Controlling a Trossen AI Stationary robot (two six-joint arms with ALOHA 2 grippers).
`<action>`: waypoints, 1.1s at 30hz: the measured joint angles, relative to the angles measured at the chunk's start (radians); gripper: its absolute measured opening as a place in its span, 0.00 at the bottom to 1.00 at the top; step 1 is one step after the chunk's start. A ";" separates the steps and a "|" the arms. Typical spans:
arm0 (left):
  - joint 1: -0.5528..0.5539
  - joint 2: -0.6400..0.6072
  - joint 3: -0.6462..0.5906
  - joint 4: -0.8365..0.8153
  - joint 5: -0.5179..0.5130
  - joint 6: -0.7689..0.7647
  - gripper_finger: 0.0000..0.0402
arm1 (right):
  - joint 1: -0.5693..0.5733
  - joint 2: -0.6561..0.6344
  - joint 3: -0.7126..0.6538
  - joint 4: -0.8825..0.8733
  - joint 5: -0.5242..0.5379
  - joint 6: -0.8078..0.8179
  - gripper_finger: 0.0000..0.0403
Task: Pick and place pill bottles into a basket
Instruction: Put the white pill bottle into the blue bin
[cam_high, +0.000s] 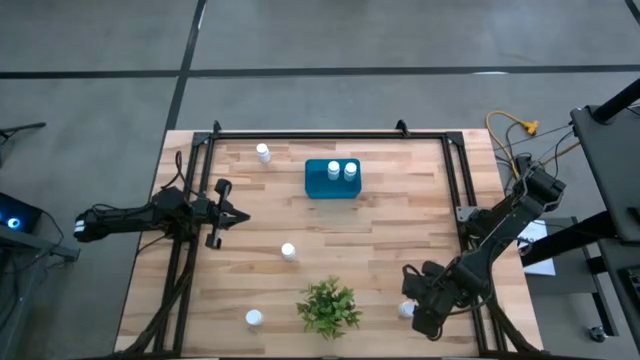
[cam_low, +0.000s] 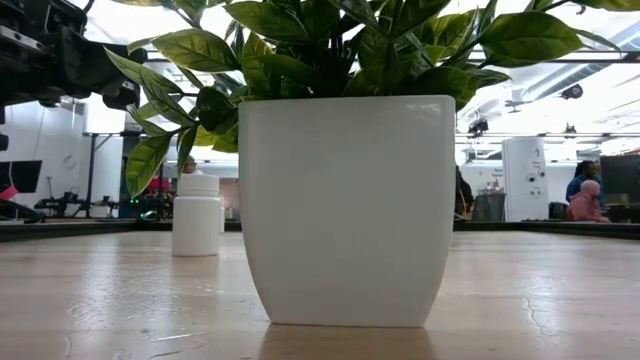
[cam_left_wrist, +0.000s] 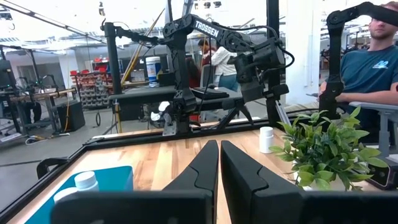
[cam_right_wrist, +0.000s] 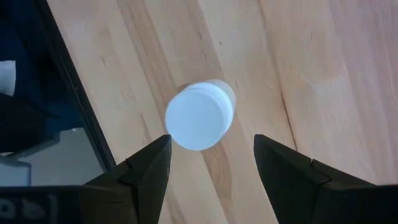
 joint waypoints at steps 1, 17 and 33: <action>0.000 0.000 0.000 0.000 0.000 0.000 0.00 | -0.002 0.000 0.000 0.000 0.000 0.000 0.54; 0.000 0.000 0.000 0.000 0.000 0.000 0.00 | -0.019 0.000 -0.010 -0.001 0.015 0.003 0.54; 0.000 0.000 0.000 0.000 0.000 0.000 0.00 | -0.019 0.001 -0.023 0.000 0.090 0.031 0.54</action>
